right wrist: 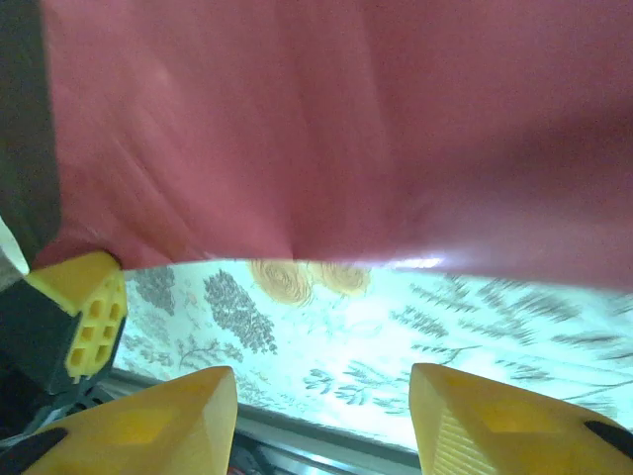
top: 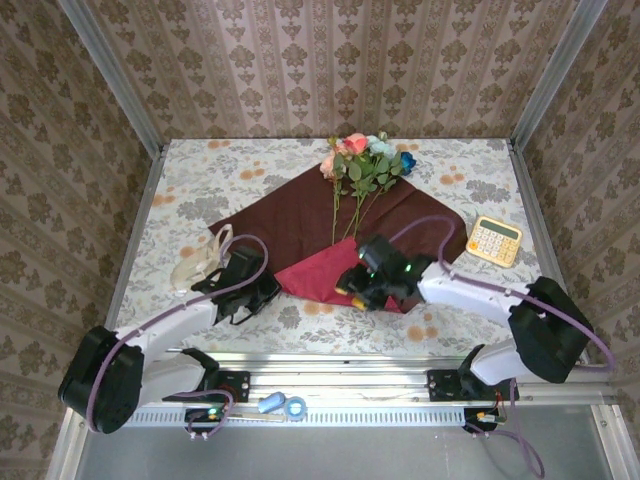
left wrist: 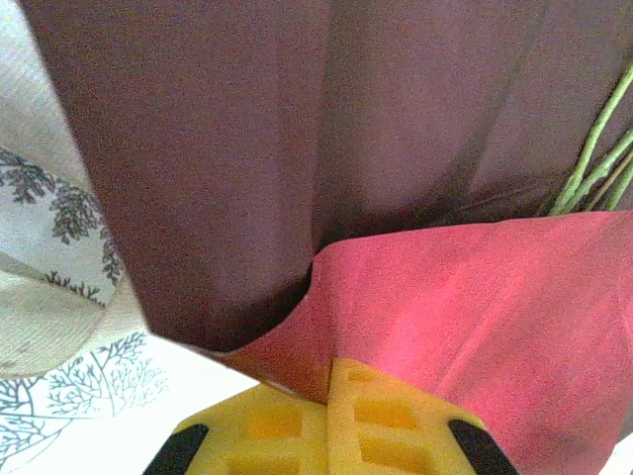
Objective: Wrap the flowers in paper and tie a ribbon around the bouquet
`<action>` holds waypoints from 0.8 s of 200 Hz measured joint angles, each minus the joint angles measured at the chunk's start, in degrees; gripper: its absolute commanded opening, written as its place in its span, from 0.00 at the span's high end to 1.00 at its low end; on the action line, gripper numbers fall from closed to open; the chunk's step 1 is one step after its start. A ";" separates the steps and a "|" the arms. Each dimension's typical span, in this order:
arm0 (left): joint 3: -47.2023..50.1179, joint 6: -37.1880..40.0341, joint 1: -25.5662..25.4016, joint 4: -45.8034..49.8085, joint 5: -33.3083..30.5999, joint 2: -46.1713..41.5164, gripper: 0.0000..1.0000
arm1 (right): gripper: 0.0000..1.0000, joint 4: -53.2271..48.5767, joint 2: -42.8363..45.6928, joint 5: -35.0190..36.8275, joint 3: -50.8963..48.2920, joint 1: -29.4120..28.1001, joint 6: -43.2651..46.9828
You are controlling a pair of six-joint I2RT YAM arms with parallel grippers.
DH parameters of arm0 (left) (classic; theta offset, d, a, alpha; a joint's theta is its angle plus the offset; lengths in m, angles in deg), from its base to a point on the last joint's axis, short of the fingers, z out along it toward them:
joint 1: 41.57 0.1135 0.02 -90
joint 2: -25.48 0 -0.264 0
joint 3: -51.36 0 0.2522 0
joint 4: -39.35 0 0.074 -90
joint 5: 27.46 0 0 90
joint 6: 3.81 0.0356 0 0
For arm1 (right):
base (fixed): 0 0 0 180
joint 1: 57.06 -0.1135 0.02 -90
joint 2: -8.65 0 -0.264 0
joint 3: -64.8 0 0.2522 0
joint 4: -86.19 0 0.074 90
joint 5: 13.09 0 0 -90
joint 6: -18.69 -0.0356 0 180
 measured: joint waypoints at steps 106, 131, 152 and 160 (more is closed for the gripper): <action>-0.20 1.07 -0.04 0.48 5.11 -1.07 1.00 | 0.50 48.19 -19.08 23.78 -7.67 -16.74 -34.82; -0.42 1.46 -0.02 0.61 5.86 -1.18 1.00 | 0.58 53.53 -21.88 28.44 -7.91 -18.14 -35.76; -0.61 2.01 0.02 1.11 6.25 -1.29 1.00 | 0.61 56.48 -23.17 31.36 -8.52 -18.60 -36.09; -0.72 2.27 0.02 1.25 6.47 -1.36 1.00 | 0.63 57.24 -23.52 32.35 -8.70 -18.60 -36.09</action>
